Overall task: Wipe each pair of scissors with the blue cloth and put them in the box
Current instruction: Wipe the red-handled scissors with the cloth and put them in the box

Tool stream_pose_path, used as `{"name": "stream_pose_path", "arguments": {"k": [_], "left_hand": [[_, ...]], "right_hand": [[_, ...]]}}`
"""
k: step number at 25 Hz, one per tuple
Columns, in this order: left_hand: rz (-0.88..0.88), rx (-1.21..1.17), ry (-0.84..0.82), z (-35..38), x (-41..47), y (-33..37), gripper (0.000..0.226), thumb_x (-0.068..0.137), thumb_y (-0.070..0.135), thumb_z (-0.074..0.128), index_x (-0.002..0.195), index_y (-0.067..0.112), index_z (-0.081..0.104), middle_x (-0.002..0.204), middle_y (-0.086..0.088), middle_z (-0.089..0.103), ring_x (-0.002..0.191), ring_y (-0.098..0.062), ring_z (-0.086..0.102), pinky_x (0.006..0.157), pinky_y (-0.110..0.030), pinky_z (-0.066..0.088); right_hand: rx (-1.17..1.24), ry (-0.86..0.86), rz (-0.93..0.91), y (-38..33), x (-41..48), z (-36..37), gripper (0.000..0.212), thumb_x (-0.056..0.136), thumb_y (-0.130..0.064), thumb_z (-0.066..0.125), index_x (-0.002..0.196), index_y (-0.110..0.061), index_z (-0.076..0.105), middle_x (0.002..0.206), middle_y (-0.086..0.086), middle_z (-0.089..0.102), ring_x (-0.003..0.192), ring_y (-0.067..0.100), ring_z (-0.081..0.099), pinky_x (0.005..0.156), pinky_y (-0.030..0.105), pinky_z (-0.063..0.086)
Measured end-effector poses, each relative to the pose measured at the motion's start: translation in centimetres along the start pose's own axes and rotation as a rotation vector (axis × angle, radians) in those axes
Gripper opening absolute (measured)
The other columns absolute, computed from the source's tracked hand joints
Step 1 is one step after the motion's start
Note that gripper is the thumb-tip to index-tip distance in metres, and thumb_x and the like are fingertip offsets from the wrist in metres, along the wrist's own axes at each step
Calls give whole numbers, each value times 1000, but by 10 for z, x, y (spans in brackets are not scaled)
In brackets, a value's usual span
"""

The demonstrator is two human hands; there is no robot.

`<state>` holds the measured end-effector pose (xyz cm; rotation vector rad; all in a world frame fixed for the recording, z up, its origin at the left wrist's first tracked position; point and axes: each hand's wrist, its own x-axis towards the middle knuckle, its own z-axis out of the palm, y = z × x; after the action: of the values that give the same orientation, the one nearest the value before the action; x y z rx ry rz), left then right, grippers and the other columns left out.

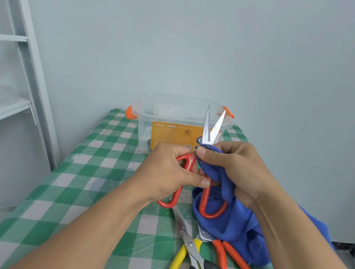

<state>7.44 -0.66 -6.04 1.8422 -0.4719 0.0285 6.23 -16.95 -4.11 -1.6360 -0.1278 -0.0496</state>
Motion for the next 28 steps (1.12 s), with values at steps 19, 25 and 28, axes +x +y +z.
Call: {"name": "stream_pose_path", "arguments": {"k": [19,25,28], "left_hand": [[-4,83,54,1,-2,-3,42,62,21,95,58,16,54,43,15,44,46,-7,41,57,-25,42],[-41,-84,48,2,-2,-3,30,62,-3,91,67,4,62,73,-2,76,77,-10,75,71,-23,60],[-51,-88,60,1,-2,-4,32,62,-3,91,65,6,61,73,-2,77,81,-11,76,73,-24,60]], "right_hand": [[19,163,-4,7,-1,8,37,79,-23,82,94,8,69,75,18,71,65,21,70,58,34,59],[-12,57,-22,7,-2,-5,11,91,-3,67,87,6,71,55,3,63,49,13,57,51,23,47],[30,42,-32,9,-3,-4,14,94,-2,63,85,8,68,55,4,63,47,12,57,50,24,48]]}}
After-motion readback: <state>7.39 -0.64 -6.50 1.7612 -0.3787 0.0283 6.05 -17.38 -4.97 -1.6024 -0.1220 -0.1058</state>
